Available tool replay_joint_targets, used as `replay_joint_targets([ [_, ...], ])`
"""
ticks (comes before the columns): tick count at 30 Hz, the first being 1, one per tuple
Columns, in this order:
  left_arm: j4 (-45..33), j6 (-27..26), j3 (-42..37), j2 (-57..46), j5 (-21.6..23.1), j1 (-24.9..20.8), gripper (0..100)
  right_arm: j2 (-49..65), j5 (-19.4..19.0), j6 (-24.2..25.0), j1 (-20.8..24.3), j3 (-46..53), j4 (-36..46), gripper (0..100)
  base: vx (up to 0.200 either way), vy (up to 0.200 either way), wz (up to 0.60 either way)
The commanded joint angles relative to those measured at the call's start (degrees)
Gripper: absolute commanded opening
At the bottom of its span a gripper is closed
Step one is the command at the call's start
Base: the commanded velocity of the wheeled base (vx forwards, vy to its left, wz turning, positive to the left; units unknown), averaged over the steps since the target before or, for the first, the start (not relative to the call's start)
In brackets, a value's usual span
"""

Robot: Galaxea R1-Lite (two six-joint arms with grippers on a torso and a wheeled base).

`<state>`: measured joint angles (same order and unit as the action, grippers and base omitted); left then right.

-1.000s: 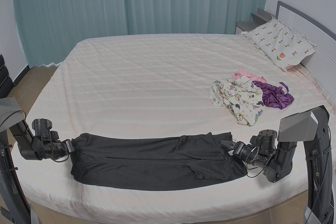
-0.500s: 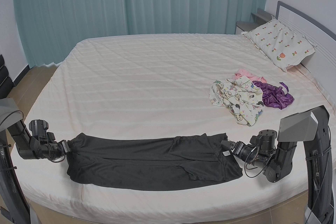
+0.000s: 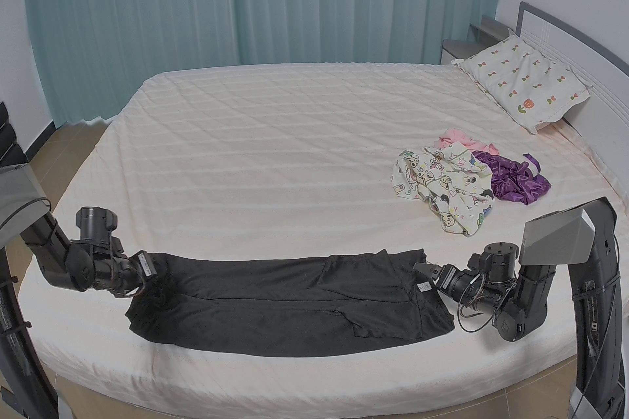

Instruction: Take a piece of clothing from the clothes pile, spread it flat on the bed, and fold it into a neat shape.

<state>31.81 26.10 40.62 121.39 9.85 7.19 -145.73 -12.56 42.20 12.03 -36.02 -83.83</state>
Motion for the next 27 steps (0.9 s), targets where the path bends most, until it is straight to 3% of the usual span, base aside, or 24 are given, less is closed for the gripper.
replay_joint_targets([
  [1,-3.42,2.90,0.07,-4.94,-4.40,-7.81,0,0.00,-0.01,-0.02,0.01,-0.01,-0.01,100,0.000,0.000,0.00],
  [3,-4.03,5.10,0.87,-4.94,-9.06,-11.85,0,0.00,-0.01,-0.02,0.01,0.08,-0.01,100,0.000,0.000,0.00],
  [9,-8.07,8.35,3.50,-4.94,-12.93,-17.92,0,0.00,-0.01,-0.02,0.01,0.08,-0.01,100,0.000,-0.133,0.00],
  [13,-12.03,12.66,6.40,-5.29,-13.81,-20.90,0,0.00,-0.10,-0.02,0.01,0.08,-0.01,100,0.000,-0.200,0.00],
  [20,-16.16,14.15,8.78,-6.26,-13.98,-24.59,0,0.00,-0.10,0.25,-0.08,-0.01,-0.10,100,0.000,-0.200,0.00],
  [27,-25.04,18.99,15.54,-5.82,-13.98,-28.02,0,-0.44,-0.19,0.25,-0.25,0.08,-2.03,100,0.000,-0.200,0.00],
])
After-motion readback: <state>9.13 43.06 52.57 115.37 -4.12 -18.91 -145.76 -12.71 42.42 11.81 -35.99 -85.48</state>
